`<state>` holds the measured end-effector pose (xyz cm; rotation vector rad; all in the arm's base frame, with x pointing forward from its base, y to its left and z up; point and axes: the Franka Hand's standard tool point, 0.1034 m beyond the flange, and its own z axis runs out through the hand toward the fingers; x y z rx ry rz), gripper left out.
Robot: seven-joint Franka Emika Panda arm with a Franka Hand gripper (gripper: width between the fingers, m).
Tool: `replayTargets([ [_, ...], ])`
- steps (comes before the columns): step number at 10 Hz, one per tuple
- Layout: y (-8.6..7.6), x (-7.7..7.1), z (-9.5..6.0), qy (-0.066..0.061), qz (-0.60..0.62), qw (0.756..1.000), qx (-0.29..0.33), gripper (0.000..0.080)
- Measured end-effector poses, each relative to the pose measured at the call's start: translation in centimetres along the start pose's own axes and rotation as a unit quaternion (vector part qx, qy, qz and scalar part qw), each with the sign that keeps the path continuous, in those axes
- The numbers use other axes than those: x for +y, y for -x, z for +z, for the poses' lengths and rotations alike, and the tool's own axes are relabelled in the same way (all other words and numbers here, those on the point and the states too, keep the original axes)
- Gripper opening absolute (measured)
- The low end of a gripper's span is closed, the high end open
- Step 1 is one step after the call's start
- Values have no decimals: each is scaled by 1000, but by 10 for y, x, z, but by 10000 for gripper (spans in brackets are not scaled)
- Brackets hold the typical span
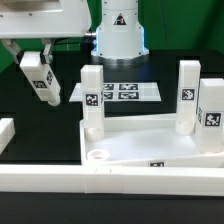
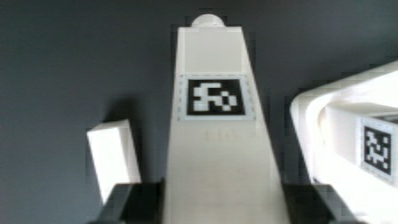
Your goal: Assemble desk
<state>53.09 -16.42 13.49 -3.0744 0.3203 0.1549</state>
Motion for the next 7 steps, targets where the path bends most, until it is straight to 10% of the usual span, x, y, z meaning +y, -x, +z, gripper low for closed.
replayTargets([
  [3, -30, -30, -31, 11, -18, 995, 94, 291],
  [7, -34, -27, -27, 28, -14, 985, 170, 291],
])
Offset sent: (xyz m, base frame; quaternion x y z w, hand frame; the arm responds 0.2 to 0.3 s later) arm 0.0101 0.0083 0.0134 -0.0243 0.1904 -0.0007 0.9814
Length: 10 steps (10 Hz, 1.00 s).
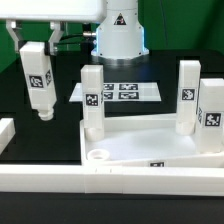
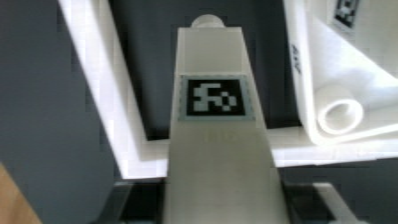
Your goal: Assemble desk
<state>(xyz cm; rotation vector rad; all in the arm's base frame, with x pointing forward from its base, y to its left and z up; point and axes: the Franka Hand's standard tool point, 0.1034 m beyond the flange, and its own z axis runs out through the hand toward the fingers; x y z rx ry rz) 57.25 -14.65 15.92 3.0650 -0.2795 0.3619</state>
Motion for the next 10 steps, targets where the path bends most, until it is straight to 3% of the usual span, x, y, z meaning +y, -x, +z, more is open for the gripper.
replayTargets([
  [2, -25, -27, -5, -10, -5, 1000, 9, 291],
  [4, -48, -57, 2, -10, -25, 999, 29, 291],
  [8, -44, -54, 5, -10, -26, 999, 26, 291],
  [10, -53, -78, 7, -14, -48, 998, 45, 291],
])
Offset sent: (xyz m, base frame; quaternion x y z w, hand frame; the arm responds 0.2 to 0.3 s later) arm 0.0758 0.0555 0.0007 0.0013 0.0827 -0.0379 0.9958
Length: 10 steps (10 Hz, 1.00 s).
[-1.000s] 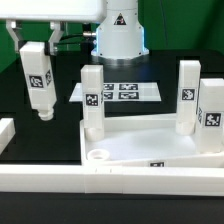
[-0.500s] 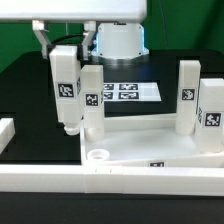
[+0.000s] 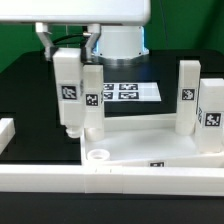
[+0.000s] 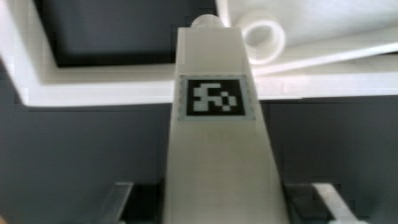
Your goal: Assemble desk
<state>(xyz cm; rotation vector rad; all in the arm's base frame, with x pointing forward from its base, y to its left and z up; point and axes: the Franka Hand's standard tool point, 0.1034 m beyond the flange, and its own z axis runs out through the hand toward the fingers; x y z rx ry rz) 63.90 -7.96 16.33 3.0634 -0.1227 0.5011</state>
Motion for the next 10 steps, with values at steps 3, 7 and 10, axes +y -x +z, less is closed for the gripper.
replayTargets([
  [3, -4, -17, 5, -4, -11, 1000, 0, 291],
  [7, -3, -19, 11, 6, -17, 999, 29, 291],
  [10, -3, -23, 14, 6, -19, 999, 27, 291],
])
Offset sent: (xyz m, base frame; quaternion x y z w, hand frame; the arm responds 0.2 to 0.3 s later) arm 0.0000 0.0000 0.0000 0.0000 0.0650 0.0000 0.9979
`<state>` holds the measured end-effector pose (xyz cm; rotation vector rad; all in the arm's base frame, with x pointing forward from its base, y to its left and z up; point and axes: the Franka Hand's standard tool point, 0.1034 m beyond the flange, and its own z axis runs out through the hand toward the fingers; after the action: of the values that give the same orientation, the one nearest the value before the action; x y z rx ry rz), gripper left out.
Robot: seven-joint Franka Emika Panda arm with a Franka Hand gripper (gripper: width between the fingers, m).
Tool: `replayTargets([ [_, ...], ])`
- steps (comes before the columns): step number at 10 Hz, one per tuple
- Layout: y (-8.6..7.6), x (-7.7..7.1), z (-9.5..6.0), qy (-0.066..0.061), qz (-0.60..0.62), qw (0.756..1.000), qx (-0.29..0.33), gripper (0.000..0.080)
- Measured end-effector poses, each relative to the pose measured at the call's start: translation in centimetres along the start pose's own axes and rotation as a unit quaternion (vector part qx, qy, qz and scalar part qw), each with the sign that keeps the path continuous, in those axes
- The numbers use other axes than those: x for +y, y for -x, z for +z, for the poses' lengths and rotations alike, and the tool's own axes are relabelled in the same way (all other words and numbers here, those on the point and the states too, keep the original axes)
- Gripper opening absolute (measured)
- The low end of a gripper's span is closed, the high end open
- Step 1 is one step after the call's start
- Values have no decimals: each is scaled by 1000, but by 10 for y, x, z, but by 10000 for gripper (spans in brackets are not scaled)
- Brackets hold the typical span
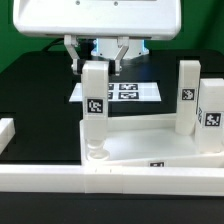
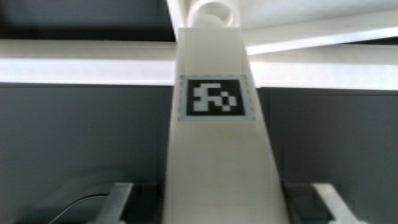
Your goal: Assemble desk
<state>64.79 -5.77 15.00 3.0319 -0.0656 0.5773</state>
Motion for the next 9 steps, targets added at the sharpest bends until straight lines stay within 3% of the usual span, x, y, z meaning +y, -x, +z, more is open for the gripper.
replayTargets([
  [9, 11, -3, 15, 2, -4, 1000, -11, 291],
])
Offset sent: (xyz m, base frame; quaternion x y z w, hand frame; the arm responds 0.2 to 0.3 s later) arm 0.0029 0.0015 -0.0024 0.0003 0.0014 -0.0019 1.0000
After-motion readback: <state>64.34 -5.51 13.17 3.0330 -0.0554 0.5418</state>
